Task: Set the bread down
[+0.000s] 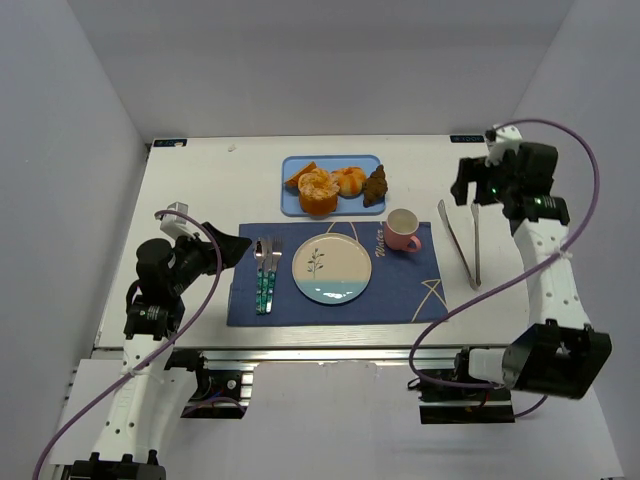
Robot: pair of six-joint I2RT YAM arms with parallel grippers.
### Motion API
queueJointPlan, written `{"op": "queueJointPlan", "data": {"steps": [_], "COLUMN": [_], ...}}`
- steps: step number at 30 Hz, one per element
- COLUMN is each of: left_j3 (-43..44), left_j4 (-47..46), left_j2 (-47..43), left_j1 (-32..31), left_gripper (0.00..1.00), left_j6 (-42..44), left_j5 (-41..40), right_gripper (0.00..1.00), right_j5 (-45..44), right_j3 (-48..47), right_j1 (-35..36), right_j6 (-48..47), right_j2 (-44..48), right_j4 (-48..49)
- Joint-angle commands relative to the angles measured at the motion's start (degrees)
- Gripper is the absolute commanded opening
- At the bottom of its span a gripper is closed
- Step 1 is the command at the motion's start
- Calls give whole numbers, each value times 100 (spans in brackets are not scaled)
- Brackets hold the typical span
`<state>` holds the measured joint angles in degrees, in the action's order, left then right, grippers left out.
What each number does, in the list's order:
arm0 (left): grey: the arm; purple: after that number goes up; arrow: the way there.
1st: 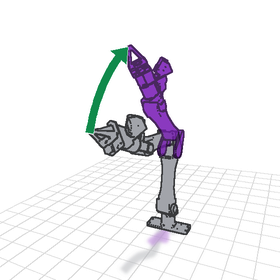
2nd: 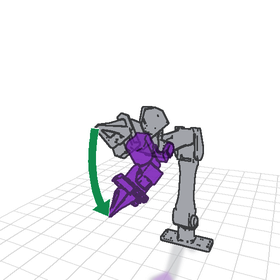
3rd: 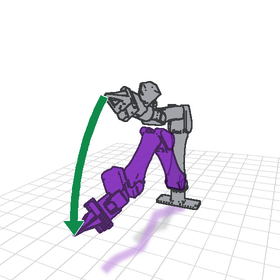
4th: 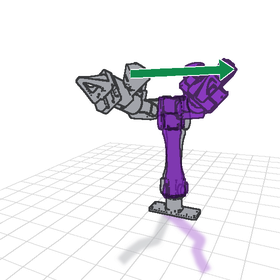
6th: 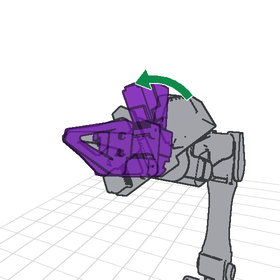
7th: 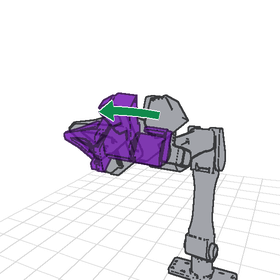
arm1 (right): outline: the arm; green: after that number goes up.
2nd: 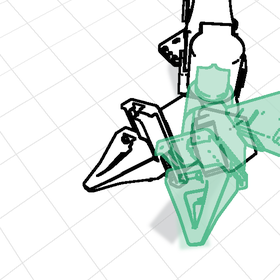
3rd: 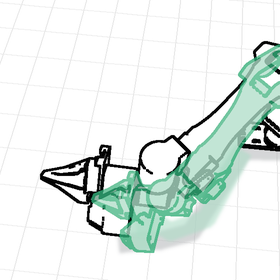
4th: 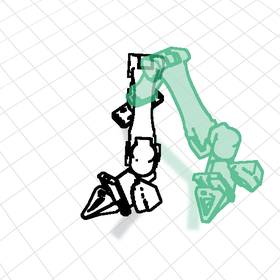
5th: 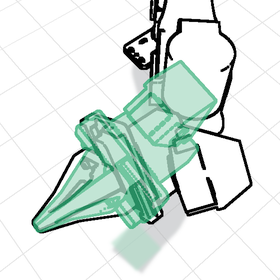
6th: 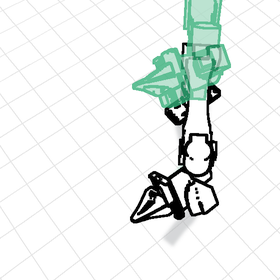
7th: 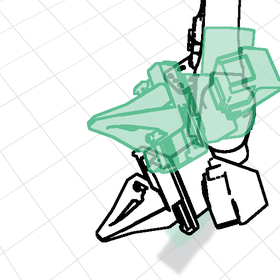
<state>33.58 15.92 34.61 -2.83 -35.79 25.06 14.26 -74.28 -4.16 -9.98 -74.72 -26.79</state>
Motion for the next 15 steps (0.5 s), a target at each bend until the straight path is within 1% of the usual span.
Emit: {"op": "queueJointPlan", "data": {"steps": [1,2,3,4,5,6,7,8,10,13,14,15], "left_j3": [-1,8,-1,-1,-10,-36,-53,-71,-167,-343,-378,-405], "left_j4": [-133,-125,-133,-142,-151,-186,-203,-221,-274,-344,-344,-353], "left_j2": [-60,-51,-42,-51,-60,-77,-86,-112,-209,-288,-297,-288], "left_j1": [-16,-16,-16,-16,-16,-16,-7,-16,-16,-16,-16,-16], "left_gripper": [80,80,80,80,80,80,80,80,80,80,80,80], "left_j6": [107,116,142,151,151,151,151,151,116,81,81,90], "left_j5": [140,140,140,148,157,166,157,148,131,157,166,192], "right_gripper": [87,85,85,84,80,77,73,70,70,63,62,64], "right_j5": [10,-72,-160,-248,-344,-397,-433,-363,-92,296,331,358], "right_j3": [746,1105,1274,1467,1669,2080,2232,2347,2410,2287,2269,2252], "right_j1": [-558,-672,-952,-1085,-1191,-1366,-1437,-1490,-1683,-1991,-2035,-2053], "right_j6": [-242,-224,-154,-128,-293,-407,-530,-819,-988,-1120,-1181,-1330], "right_j2": [545,685,721,765,818,827,801,740,478,90,-24,-130], "right_j4": [584,822,928,1069,1192,1385,1413,1369,966,526,456,403]}}
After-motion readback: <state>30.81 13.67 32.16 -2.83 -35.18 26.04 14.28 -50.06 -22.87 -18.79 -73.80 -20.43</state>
